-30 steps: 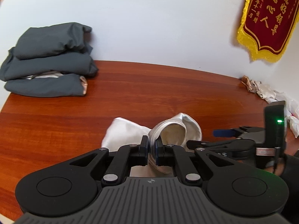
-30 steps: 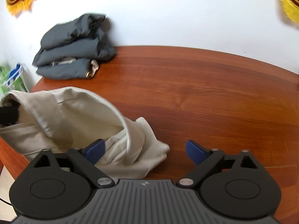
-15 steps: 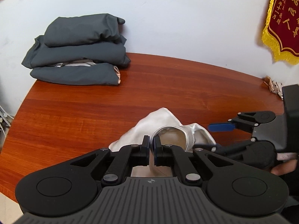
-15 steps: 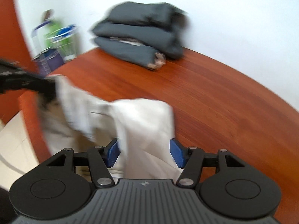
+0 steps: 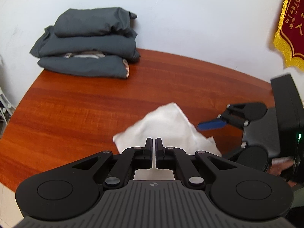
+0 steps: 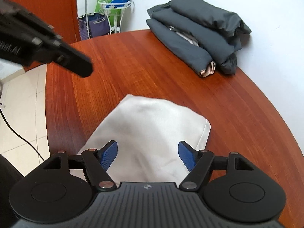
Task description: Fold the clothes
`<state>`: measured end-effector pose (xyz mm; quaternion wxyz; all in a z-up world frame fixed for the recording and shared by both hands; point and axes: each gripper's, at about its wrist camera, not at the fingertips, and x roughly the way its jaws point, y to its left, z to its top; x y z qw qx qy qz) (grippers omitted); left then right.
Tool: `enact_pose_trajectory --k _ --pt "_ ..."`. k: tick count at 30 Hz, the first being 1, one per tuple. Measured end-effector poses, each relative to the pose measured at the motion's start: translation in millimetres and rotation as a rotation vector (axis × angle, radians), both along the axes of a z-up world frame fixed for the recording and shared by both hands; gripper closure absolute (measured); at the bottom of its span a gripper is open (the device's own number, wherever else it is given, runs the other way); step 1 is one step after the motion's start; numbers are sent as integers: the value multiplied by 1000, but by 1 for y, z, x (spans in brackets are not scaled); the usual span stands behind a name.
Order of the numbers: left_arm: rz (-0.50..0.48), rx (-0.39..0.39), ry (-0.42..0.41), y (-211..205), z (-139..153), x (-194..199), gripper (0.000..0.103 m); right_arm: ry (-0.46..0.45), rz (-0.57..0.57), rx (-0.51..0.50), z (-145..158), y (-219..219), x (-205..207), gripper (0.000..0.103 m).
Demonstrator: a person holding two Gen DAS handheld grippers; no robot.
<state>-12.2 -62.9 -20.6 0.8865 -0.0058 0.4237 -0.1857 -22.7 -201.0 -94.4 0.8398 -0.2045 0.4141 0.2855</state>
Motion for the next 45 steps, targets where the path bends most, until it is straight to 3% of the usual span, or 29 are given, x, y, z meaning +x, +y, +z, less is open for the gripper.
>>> enact_pose_trajectory --k 6,11,16,23,29,37,40,43,45 --pt "26 59 -6 -3 -18 -29 99 7 23 -7 -4 -18 -2 21" --pt "117 110 -14 -21 -37 -65 96 -2 93 18 -3 -45 -10 21" --pt "245 109 10 -44 -56 -104 89 11 233 -1 -7 -76 -30 21" --pt "383 126 49 -70 -79 -145 86 38 444 -24 -20 -110 -69 21" --pt "443 129 70 -87 -86 -164 84 75 586 -39 -35 -116 -98 21" --pt "500 155 55 -100 -83 -187 70 44 740 -68 -52 -97 -125 21" --pt "534 159 60 -99 -82 -195 68 -2 806 -90 -60 -86 -134 29" --pt "578 158 65 -96 -81 -203 66 -22 859 -115 -66 -79 -136 48" --pt "597 157 65 -94 -81 -207 66 -27 882 -120 -67 -77 -136 68"
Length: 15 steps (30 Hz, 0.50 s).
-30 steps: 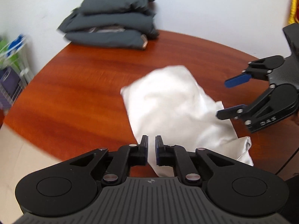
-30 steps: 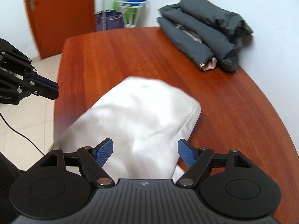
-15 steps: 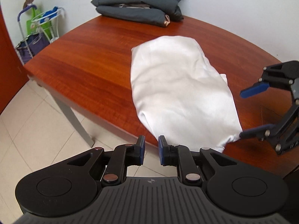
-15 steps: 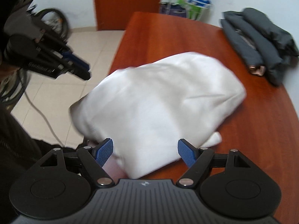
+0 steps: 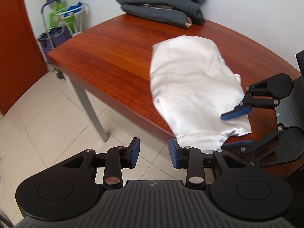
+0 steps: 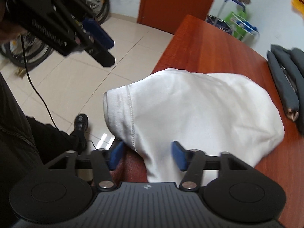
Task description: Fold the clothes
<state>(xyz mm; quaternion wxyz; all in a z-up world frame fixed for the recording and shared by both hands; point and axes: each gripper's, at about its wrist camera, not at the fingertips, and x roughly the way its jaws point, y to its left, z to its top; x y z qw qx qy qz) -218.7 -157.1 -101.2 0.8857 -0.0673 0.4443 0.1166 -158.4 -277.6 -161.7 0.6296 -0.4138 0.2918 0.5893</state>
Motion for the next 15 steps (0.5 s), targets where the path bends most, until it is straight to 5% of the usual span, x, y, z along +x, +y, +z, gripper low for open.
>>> enact_pose_trajectory --k 3,15 --pt "16 2 -1 1 0 -3 65 20 6 14 8 1 7 92" --pt "-62 -13 -3 -20 -14 28 50 146 -263 199 54 2 83 98"
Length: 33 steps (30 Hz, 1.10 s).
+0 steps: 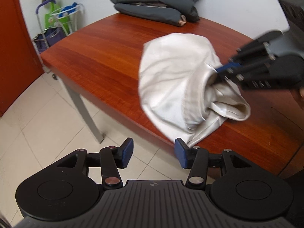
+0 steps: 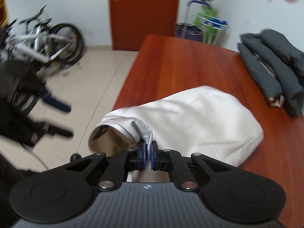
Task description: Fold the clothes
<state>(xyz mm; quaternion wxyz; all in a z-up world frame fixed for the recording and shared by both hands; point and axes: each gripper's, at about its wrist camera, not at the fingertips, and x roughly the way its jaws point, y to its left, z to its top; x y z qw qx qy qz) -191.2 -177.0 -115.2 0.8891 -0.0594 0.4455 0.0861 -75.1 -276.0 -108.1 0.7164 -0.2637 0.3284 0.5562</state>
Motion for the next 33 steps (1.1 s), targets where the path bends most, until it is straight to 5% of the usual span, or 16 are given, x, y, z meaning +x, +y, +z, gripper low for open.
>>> enact_pose_trajectory --k 6,16,17,19,20,25,28,30,33 --pt "-51 -18 5 -14 -14 26 48 -17 -78 42 7 4 23 98" --pt "-30 71 32 -30 -34 58 49 -9 -149 75 16 1 39 98" --pt "-28 75 36 -29 -36 59 53 -8 -153 75 15 0 40 98" --pt "-27 74 34 -27 -36 58 90 -9 -161 71 16 0 41 98" --pt "-27 73 33 -26 -36 58 97 -8 -163 67 15 0 41 98" --pt "-24 115 -19 -18 -20 49 100 -12 -166 39 6 -1 38 96" --pt "-19 128 -38 -13 -7 47 100 -15 -174 26 2 -3 27 82" --pt "-18 135 -47 -9 2 48 100 -23 -189 20 -1 -6 21 59" --pt "-26 134 -54 -5 10 50 100 2 -214 19 -6 -13 11 53"
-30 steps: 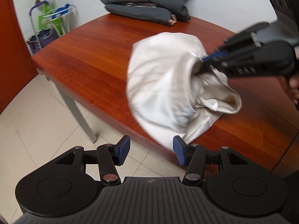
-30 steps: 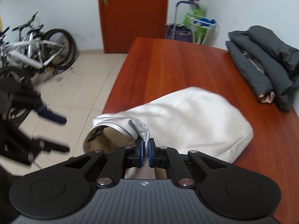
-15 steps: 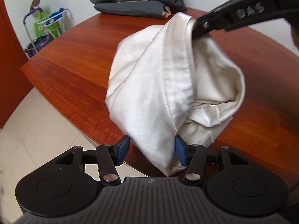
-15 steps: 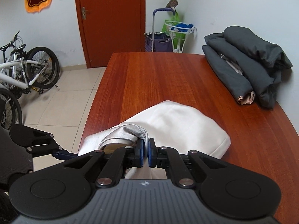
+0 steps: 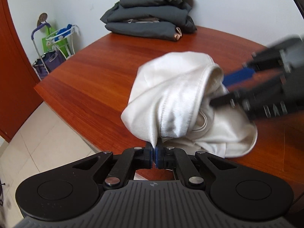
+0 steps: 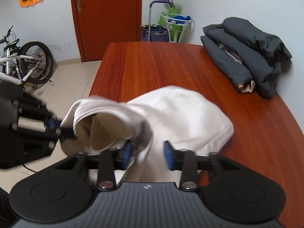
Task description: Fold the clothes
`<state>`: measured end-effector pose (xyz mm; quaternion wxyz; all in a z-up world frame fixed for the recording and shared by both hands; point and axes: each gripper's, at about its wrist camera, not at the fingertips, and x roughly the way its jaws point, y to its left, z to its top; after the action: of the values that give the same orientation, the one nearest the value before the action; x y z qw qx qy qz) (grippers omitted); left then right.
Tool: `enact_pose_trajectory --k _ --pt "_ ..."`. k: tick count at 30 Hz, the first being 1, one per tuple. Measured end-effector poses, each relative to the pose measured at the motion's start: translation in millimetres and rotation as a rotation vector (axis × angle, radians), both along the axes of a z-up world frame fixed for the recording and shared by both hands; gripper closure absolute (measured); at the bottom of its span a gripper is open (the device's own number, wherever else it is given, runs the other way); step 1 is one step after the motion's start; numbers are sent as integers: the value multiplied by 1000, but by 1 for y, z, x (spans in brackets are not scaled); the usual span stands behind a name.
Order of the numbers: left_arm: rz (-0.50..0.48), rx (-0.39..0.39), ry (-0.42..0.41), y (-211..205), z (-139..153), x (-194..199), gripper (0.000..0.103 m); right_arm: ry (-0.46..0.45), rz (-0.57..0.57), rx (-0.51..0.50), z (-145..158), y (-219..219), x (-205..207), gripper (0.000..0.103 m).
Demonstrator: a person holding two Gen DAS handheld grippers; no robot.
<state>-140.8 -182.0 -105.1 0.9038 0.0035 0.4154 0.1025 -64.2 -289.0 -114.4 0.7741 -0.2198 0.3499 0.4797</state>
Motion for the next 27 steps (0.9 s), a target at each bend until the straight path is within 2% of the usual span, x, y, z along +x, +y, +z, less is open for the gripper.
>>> enact_pose_trajectory --k 6,10,11,13,14,20,27 --pt "-45 11 6 -3 8 5 100 65 -83 -11 -21 -18 -22 49" --pt "-62 6 28 -1 7 8 100 107 -182 10 -33 -22 -20 49" --pt "-66 5 34 0 7 9 100 121 -207 17 -36 -22 -18 53" --pt "-75 1 47 4 5 9 100 145 -244 14 -40 -21 -11 75" --pt "-81 0 54 6 4 8 100 143 -262 9 -40 -19 -10 97" --pt "-121 2 86 18 -3 0 100 100 -325 6 -28 -23 -16 101" --pt "-207 46 84 41 5 -20 101 41 -452 -2 -1 -41 -53 101"
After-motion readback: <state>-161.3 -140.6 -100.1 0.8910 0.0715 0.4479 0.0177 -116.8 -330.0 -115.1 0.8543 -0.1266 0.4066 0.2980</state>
